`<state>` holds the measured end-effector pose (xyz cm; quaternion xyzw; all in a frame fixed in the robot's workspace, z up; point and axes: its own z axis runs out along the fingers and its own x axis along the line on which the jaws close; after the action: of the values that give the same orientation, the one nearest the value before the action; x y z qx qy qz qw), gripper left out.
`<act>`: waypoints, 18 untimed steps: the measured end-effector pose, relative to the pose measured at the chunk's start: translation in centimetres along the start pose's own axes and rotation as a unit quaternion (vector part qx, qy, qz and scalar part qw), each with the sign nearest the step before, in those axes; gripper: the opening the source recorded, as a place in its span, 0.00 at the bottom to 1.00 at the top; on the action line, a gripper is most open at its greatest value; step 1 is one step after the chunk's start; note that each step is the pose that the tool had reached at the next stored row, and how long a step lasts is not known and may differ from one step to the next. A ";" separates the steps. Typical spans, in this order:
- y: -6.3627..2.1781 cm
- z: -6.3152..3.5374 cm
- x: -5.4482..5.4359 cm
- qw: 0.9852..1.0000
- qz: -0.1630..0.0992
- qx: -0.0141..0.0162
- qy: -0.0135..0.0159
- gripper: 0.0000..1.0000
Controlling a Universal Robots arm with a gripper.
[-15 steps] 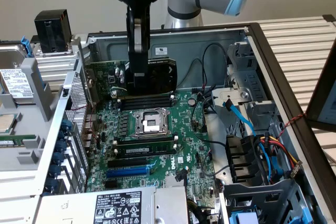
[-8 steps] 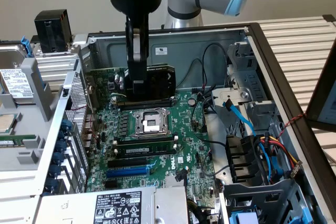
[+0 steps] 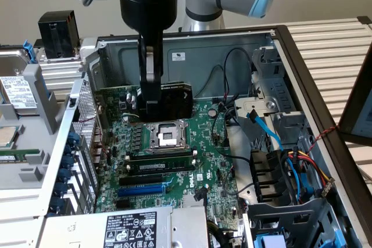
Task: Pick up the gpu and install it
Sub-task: 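Insert the gpu into the slot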
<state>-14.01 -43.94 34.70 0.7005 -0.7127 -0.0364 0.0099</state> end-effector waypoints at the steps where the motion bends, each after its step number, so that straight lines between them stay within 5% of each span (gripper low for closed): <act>1: 0.01 0.20 0.1 1.000 0.000 0.000 0.000 0.27; 18: 0.40 3.11 0.9 1.000 0.000 0.000 -0.001 0.27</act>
<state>-14.62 -44.74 31.59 0.7005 -0.7126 -0.0372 0.0091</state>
